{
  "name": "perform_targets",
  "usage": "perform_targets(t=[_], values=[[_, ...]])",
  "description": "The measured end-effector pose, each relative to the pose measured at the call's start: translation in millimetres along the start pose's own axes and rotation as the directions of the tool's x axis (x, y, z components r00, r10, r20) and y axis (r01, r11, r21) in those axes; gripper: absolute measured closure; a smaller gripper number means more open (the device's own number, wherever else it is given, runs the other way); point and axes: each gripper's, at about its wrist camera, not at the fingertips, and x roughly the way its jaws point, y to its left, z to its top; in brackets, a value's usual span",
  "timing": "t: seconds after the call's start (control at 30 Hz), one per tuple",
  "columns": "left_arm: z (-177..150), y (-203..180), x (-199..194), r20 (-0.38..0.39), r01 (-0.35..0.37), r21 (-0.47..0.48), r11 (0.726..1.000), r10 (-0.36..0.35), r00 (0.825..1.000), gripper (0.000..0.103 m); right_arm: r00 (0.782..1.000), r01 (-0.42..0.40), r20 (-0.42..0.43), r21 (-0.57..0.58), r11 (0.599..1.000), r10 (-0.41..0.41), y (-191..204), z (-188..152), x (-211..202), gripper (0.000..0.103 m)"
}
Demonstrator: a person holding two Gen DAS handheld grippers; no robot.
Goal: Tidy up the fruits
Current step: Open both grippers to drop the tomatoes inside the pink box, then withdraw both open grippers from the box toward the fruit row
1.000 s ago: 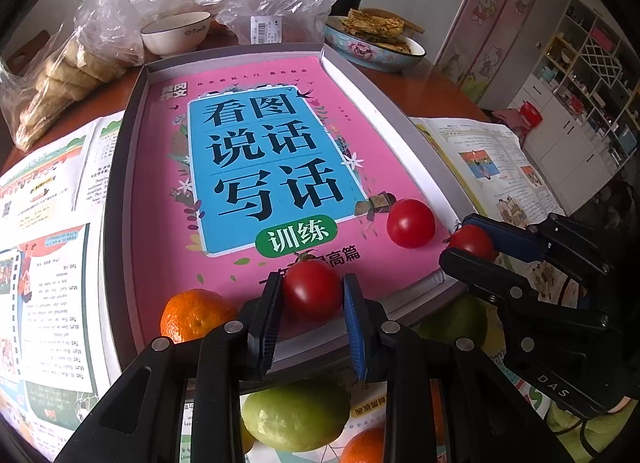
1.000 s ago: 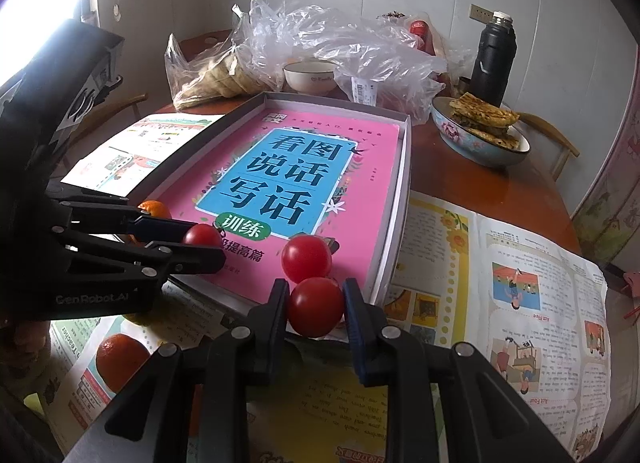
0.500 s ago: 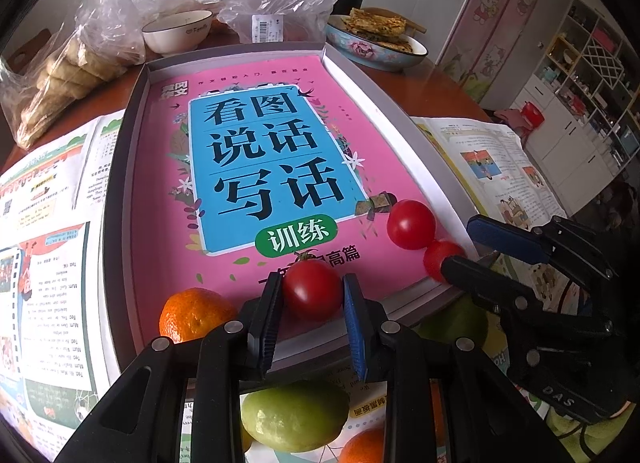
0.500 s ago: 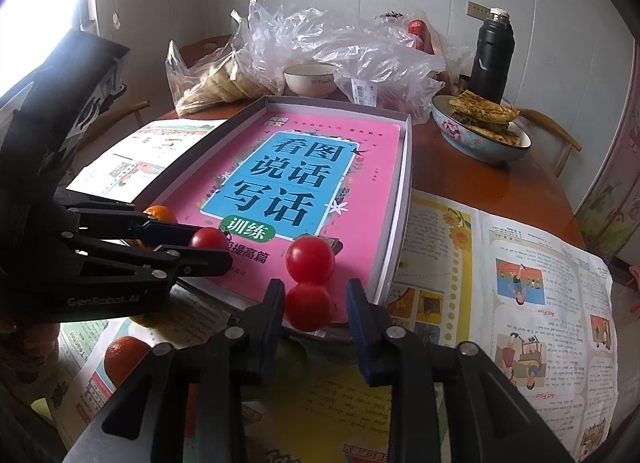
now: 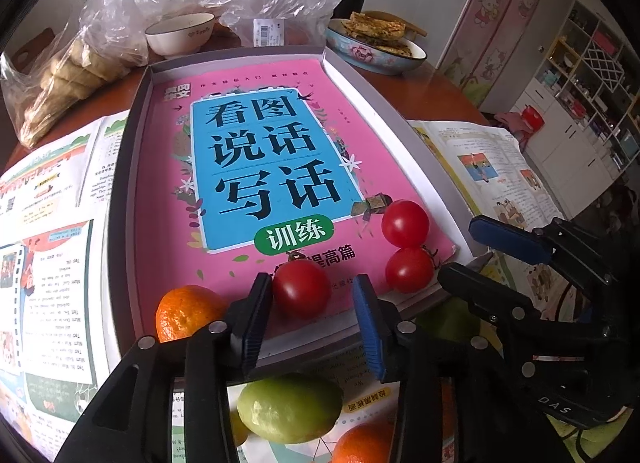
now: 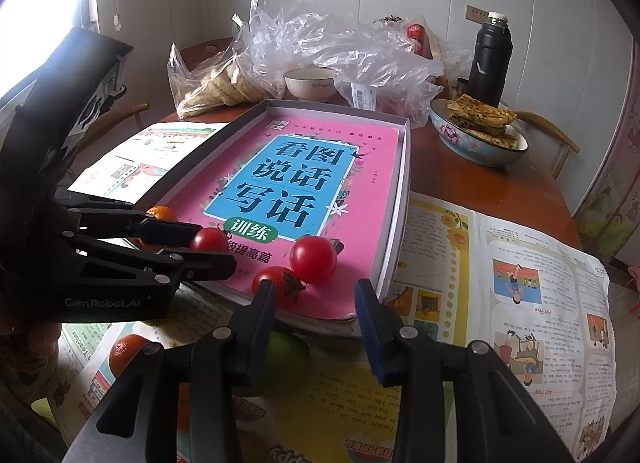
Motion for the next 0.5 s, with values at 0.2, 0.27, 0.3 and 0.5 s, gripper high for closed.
perform_targets(t=[0.2, 0.27, 0.3, 0.5], values=[[-2.2, -0.9, -14.6, 0.024, -0.001, -0.006, 1.000, 0.001, 1.000, 0.053, 1.000, -0.001, 0.023, 0.008, 1.000, 0.001, 0.3, 1.3, -6.3, 0.062], [-2.9, -1.5, -21.0, 0.036, -0.001, -0.004, 1.000, 0.001, 0.999, 0.049, 1.000, -0.001, 0.029, 0.012, 1.000, 0.000, -0.6, 1.6, -8.3, 0.062], [-3.0, -1.6, -23.5, 0.041, -0.001, -0.004, 1.000, 0.001, 0.999, 0.048, 1.000, 0.000, 0.031, 0.015, 1.000, -0.001, -1.3, 1.4, -9.2, 0.062], [-4.9, -0.8, -39.1, 0.071, -0.011, -0.005, 1.000, 0.012, 0.997, 0.043, 0.999, 0.004, 0.040, 0.031, 1.000, -0.005, -3.3, 1.1, -14.6, 0.056]])
